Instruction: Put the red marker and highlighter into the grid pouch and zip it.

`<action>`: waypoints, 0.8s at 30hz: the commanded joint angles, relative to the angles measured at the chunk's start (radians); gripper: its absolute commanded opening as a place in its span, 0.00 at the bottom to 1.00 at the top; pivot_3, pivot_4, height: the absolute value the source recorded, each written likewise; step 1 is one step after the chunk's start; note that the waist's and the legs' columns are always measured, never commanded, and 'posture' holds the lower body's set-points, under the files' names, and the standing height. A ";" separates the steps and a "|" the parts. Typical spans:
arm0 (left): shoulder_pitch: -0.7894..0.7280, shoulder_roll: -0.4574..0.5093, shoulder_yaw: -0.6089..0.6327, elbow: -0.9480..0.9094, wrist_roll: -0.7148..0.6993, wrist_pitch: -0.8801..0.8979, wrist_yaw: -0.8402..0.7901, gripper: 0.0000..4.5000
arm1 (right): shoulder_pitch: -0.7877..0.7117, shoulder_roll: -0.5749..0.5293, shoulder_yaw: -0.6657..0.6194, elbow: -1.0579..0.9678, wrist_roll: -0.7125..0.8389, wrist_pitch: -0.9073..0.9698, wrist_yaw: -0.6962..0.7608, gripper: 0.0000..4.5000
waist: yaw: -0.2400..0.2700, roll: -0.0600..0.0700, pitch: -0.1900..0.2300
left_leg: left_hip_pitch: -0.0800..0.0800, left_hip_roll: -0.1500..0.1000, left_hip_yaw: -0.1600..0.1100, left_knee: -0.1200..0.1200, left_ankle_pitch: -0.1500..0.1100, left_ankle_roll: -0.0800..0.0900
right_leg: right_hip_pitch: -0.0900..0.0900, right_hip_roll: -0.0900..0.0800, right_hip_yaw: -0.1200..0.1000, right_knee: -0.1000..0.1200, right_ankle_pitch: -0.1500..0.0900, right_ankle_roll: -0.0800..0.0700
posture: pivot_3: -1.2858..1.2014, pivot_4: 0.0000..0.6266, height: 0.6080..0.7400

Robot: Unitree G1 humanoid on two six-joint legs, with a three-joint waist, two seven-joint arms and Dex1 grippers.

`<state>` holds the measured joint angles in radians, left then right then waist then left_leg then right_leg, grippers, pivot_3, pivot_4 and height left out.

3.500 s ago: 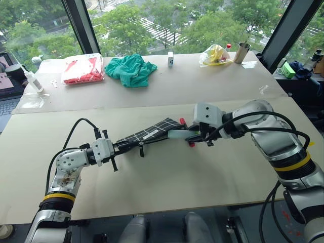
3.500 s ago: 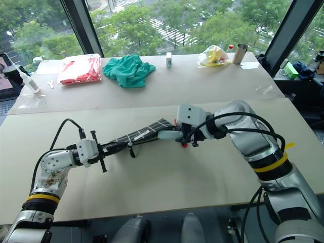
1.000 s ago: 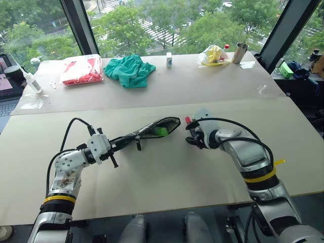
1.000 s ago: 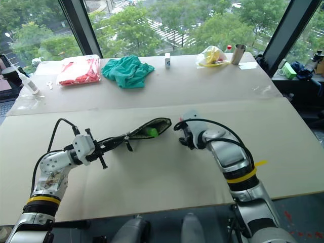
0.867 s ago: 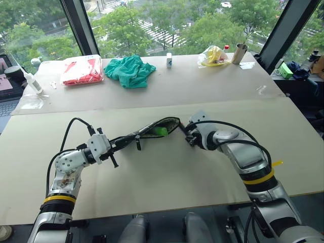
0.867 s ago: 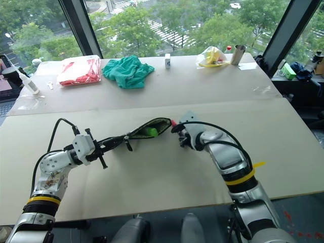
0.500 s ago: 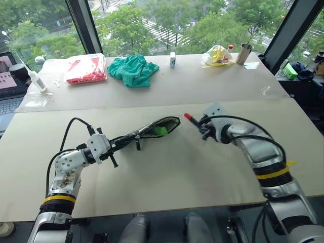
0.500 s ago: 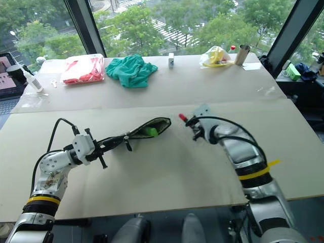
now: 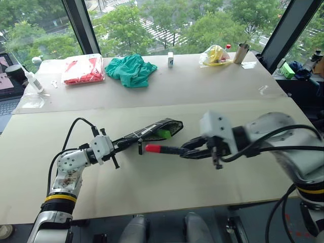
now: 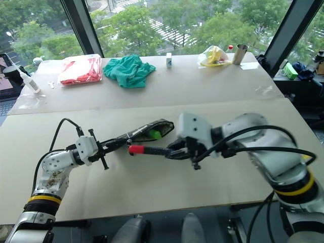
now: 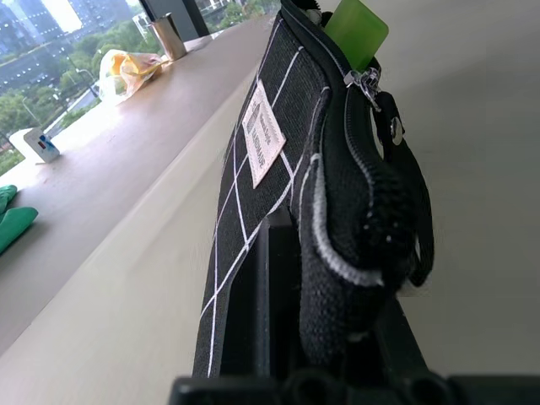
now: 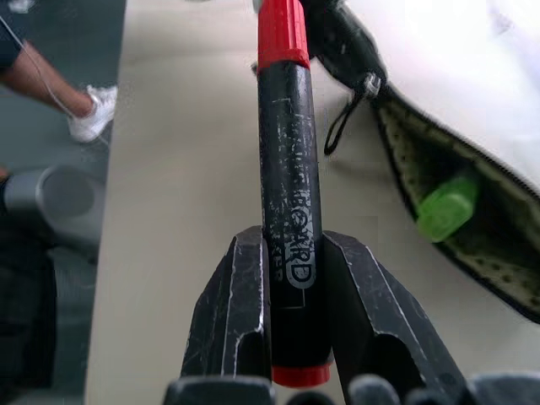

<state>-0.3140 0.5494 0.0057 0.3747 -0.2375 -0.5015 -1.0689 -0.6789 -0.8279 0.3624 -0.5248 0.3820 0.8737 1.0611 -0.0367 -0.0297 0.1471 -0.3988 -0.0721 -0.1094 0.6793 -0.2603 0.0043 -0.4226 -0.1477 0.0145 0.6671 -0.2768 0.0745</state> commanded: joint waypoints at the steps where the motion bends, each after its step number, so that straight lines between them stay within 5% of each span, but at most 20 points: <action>1: -0.007 0.003 0.000 -0.002 -0.001 -0.027 -0.005 0.00 | -0.086 0.023 0.101 0.094 -0.145 -0.017 -0.063 0.11 | 0.001 0.000 0.000 | 0.000 0.000 0.000 0.000 0.000 0.000 | 0.000 0.000 0.000 0.000 0.000 0.000 | 0.52 0.24 1.00; 19: 0.003 0.011 -0.009 -0.004 0.003 -0.044 -0.021 0.00 | -0.218 0.104 0.183 0.303 -0.327 -0.116 -0.028 0.11 | -0.002 0.000 0.000 | -0.001 0.000 0.000 -0.001 0.003 -0.005 | -0.001 0.000 0.000 0.000 0.001 0.000 | 0.52 0.24 1.00; 24: -0.006 0.012 -0.031 0.022 0.024 -0.067 -0.042 0.00 | -0.303 0.204 0.266 0.316 -0.397 -0.115 -0.030 0.11 | -0.008 0.000 0.000 | 0.000 0.000 0.000 -0.001 0.003 -0.006 | -0.002 0.000 0.000 0.000 0.001 0.000 | 0.52 0.24 1.00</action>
<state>-0.3125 0.5553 -0.0067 0.3981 -0.2292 -0.5354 -1.0954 -0.9452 -0.6555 0.6176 -0.1813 0.0026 0.7687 1.0285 -0.0446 -0.0296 0.1471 -0.3994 -0.0717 -0.1099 0.6779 -0.2566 -0.0020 -0.4246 -0.1476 0.0143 0.6677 -0.2763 0.0748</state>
